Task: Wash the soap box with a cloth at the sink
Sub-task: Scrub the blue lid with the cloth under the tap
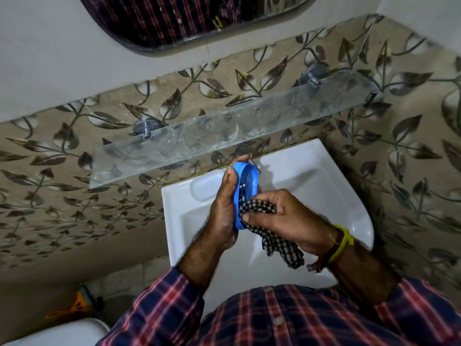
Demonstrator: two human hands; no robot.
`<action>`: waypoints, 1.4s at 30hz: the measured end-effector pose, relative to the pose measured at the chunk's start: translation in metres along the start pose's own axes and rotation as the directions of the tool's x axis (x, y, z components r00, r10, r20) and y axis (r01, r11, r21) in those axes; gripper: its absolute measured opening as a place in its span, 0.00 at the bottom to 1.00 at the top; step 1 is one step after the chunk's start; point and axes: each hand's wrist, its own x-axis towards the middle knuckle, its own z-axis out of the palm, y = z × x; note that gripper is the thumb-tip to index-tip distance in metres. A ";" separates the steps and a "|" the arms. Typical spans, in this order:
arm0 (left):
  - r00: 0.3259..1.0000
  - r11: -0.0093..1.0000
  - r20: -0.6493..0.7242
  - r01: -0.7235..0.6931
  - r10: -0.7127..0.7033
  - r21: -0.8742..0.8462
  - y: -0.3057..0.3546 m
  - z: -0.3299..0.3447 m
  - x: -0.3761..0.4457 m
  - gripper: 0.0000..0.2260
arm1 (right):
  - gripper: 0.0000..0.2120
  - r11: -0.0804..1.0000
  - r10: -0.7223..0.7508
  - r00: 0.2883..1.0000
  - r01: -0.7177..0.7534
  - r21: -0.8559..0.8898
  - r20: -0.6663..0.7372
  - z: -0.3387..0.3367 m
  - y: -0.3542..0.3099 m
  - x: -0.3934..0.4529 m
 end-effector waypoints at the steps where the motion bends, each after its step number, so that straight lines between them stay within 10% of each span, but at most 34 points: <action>1: 1.000 1.000 -0.002 -0.010 0.010 0.014 0.001 0.000 0.001 0.23 | 0.02 0.997 -0.036 0.999 0.038 -0.061 0.037 -0.001 0.000 -0.001; 7: 0.999 0.999 -0.035 0.011 -0.010 0.040 -0.001 0.004 0.000 0.21 | 0.04 0.885 -0.132 0.991 0.119 -0.450 0.002 -0.002 0.004 -0.005; 12: 0.996 0.990 -0.080 0.045 -0.034 0.131 0.006 0.004 0.001 0.22 | 0.10 0.583 -0.248 0.967 0.195 -0.789 0.055 0.000 0.005 -0.013; 36: 0.956 0.983 -0.237 0.154 -0.174 -0.099 0.020 0.000 0.000 0.23 | 0.07 0.369 -0.572 0.814 0.367 -0.854 0.102 0.003 0.030 -0.011; 42: 0.966 0.989 -0.225 0.143 -0.129 0.048 0.021 -0.001 0.003 0.29 | 0.06 0.694 -0.526 0.844 0.354 -0.627 -0.107 0.002 0.028 -0.005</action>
